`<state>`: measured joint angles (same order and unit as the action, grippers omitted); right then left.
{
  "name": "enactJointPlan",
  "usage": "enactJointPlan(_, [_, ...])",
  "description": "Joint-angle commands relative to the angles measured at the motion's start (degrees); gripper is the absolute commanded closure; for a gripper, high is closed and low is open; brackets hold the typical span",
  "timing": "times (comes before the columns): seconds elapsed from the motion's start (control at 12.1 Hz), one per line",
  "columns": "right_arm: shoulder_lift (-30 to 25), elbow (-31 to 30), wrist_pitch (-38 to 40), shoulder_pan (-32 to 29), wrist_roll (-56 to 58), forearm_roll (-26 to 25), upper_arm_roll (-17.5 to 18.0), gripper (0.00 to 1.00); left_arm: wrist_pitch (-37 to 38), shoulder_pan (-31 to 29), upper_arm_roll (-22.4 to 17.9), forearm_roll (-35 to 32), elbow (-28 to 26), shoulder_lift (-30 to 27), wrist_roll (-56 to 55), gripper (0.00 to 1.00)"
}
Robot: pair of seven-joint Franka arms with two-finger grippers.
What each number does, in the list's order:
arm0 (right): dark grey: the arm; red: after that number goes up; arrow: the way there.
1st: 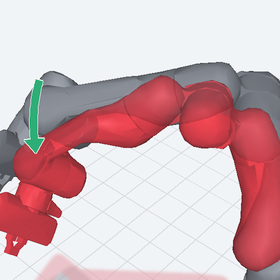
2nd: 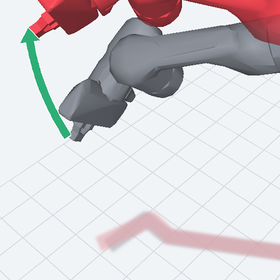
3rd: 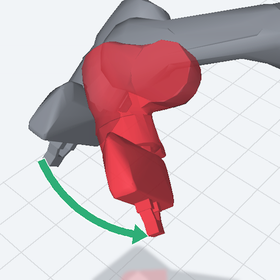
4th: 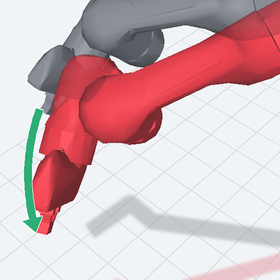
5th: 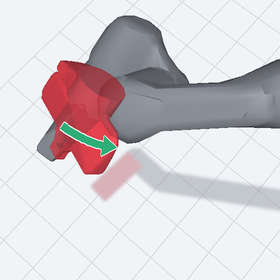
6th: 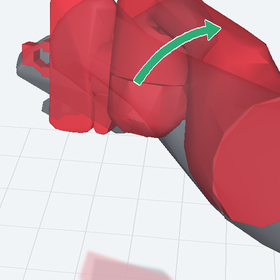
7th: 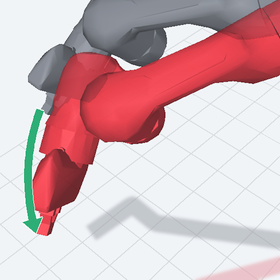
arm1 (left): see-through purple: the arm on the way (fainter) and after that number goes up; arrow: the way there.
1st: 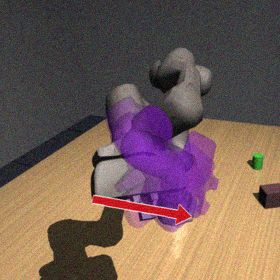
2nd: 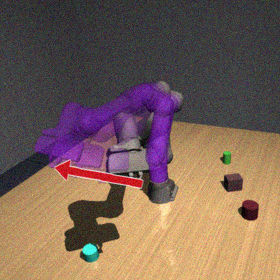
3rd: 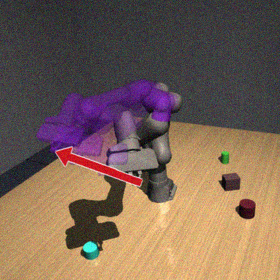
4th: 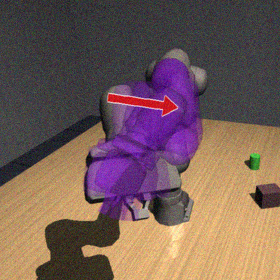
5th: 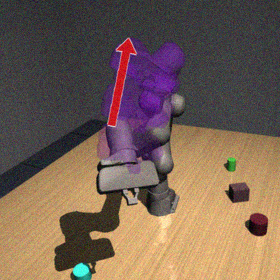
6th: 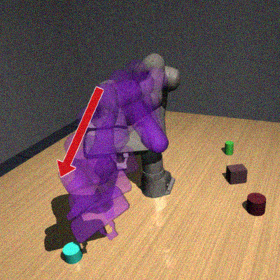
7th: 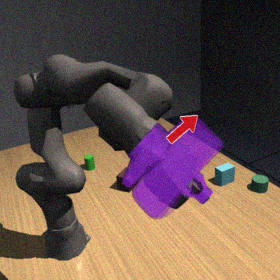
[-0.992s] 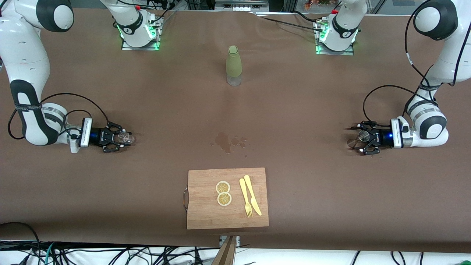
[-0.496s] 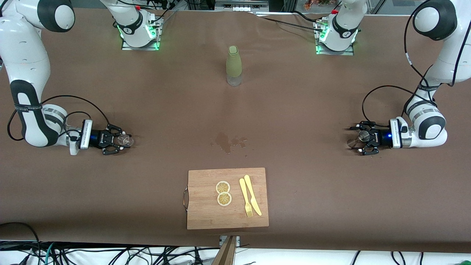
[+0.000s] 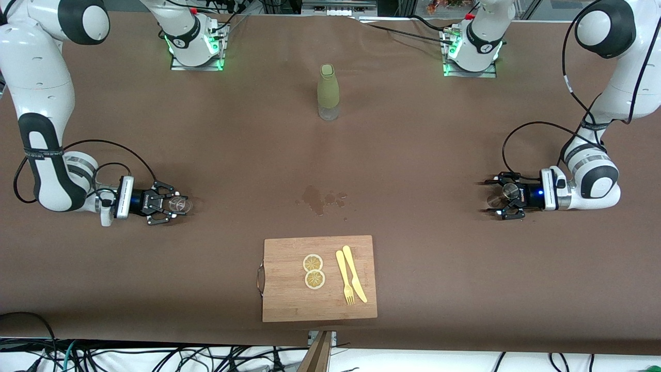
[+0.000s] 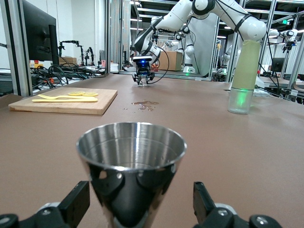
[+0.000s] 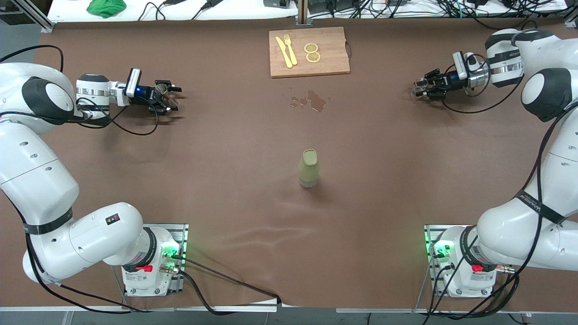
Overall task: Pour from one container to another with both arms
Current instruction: 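Close the left gripper on the jigger while the right gripper grasps the glass, then lift the jigger with the left gripper while the right gripper lifts the glass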
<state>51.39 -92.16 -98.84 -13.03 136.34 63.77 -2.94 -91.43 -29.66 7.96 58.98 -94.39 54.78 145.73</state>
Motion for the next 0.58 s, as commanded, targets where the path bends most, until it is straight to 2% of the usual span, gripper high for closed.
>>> enactJointPlan(0.0, [-0.9, 1.4, -0.3, 0.1, -5.1, -2.9, 1.3, 0.77, -0.5, 0.6, -0.5, 2.2, -1.2, -0.4, 3.4, 0.12])
enactJointPlan(0.08, [-0.8, 1.4, -0.3, 0.1, -5.1, -3.0, 1.4, 0.8, -0.6, 0.6, -0.5, 2.2, -1.2, -0.4, 3.4, 0.18])
enactJointPlan(0.17, [-0.8, 1.4, -0.4, 0.4, -5.2, -3.0, 1.4, 0.81, -0.6, 0.6, -0.5, 2.2, -1.2, -0.4, 3.7, 0.38])
enactJointPlan(0.33, [-0.9, 1.5, -0.8, 0.5, -5.2, -3.0, 1.4, 0.83, -0.5, 0.6, -0.5, 3.0, -1.2, -0.2, 5.0, 0.91])
enactJointPlan(0.41, [-0.9, 1.5, -1.0, 0.8, -5.3, -3.0, 1.4, 0.86, -0.5, 0.6, -0.5, 3.0, -1.2, -0.1, 5.0, 1.0])
enactJointPlan(0.5, [-2.0, 1.4, -1.5, 1.9, -6.0, -3.2, 1.4, 0.86, -0.5, 0.6, -0.5, 3.1, -1.1, 0.0, 5.0, 1.0])
